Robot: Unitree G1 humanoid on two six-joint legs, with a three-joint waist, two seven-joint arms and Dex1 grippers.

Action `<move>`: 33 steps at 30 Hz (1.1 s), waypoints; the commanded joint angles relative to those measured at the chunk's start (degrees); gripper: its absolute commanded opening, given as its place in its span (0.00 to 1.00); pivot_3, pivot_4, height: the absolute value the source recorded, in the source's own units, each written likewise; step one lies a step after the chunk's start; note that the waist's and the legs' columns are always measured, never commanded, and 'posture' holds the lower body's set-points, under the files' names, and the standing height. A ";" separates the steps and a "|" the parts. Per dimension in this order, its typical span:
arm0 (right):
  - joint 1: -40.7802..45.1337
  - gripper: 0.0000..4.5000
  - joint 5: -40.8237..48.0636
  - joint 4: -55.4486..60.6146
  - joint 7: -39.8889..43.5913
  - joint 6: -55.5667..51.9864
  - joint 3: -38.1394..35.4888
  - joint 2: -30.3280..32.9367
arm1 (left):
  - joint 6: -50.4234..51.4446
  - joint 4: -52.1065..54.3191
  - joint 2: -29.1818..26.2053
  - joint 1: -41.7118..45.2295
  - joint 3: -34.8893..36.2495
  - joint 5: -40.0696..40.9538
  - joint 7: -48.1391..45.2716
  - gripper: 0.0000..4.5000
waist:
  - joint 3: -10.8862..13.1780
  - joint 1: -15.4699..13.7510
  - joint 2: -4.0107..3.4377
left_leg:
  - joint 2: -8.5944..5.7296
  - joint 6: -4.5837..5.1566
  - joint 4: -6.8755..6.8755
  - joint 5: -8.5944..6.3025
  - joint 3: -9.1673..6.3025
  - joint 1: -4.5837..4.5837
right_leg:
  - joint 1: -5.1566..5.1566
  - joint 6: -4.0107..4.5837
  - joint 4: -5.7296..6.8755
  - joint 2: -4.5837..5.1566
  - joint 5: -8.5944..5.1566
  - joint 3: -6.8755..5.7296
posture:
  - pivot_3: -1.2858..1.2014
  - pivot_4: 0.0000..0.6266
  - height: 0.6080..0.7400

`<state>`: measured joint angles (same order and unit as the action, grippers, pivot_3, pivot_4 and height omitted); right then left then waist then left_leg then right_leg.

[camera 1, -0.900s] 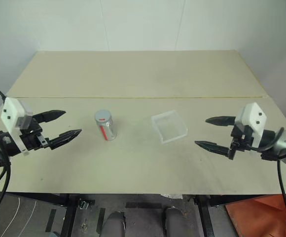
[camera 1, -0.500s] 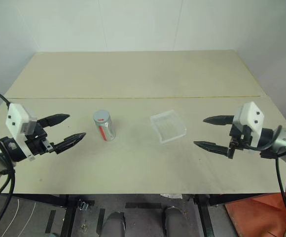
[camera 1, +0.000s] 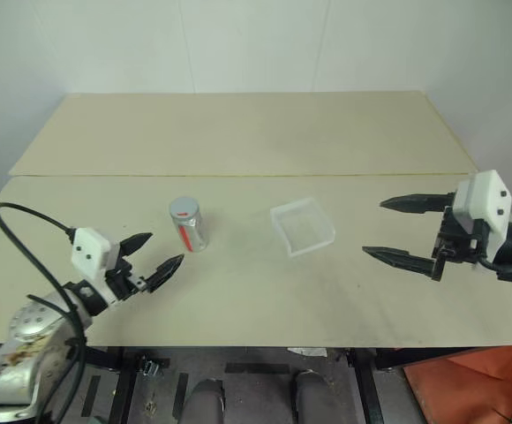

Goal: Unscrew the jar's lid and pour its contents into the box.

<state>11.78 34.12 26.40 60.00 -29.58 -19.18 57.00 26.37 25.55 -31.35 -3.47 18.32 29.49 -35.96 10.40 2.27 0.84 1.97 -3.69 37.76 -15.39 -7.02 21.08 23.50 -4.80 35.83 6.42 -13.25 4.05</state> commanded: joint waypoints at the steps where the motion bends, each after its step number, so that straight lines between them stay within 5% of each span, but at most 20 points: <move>1: 0.58 1.00 1.70 2.71 -0.66 -0.69 -1.72 0.89 | -4.21 -0.63 2.57 1.36 -3.51 -4.17 3.42 1.00 | 0.00 0.02 0.00 | 0.00 0.00 0.00 0.00 0.00 0.01 | 0.00 0.00 -0.01 0.00 0.00 0.00 | 0.52 0.24 1.00; 13: 1.13 1.00 2.27 3.92 -2.01 -1.38 -2.87 1.67 | -7.11 -4.94 12.71 7.05 -10.22 -15.25 17.81 1.00 | -0.01 -0.23 0.02 | -0.02 0.00 0.02 0.00 -0.01 0.00 | -0.04 -0.02 -0.02 0.00 0.01 0.00 | 0.52 0.24 1.00; 33: 2.02 1.00 7.76 1.63 -1.00 -3.41 -3.29 1.86 | -6.33 -10.24 18.74 14.49 -15.49 -20.29 23.87 1.00 | -0.01 -1.01 0.02 | -0.02 0.00 0.04 0.00 -0.03 -0.01 | -0.09 -0.03 -0.07 0.00 0.02 -0.01 | 0.52 0.24 1.00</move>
<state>13.39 40.96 27.44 58.72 -33.01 -20.02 58.05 20.28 14.44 -12.71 9.99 2.86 9.72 -12.76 10.40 1.26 0.86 1.95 -3.69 37.80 -15.39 -7.05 21.07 23.41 -4.83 35.76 6.42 -13.23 4.03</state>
